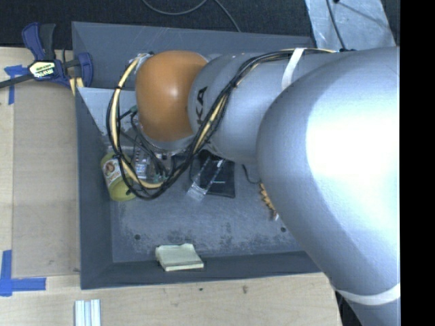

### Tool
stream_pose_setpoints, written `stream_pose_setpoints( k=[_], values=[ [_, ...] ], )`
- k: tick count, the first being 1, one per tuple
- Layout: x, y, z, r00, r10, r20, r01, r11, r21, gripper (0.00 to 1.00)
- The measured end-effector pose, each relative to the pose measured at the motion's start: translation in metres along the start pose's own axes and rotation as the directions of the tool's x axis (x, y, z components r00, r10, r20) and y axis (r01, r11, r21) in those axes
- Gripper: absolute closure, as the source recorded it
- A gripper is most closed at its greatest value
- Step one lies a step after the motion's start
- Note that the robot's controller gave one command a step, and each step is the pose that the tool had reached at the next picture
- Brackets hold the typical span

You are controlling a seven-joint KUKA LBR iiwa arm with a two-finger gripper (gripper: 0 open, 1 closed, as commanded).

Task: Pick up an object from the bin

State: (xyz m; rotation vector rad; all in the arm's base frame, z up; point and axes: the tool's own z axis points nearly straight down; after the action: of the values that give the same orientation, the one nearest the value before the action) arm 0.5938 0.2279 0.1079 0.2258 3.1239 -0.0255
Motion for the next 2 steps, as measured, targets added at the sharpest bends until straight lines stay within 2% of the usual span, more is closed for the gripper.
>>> stream_pose_setpoints(
  k=[2],
  values=[
    [-0.0016, 0.0017, -0.0266, 1.0, -0.001, 0.006, 0.001, 1.0, -0.006, 1.0]
  ],
)
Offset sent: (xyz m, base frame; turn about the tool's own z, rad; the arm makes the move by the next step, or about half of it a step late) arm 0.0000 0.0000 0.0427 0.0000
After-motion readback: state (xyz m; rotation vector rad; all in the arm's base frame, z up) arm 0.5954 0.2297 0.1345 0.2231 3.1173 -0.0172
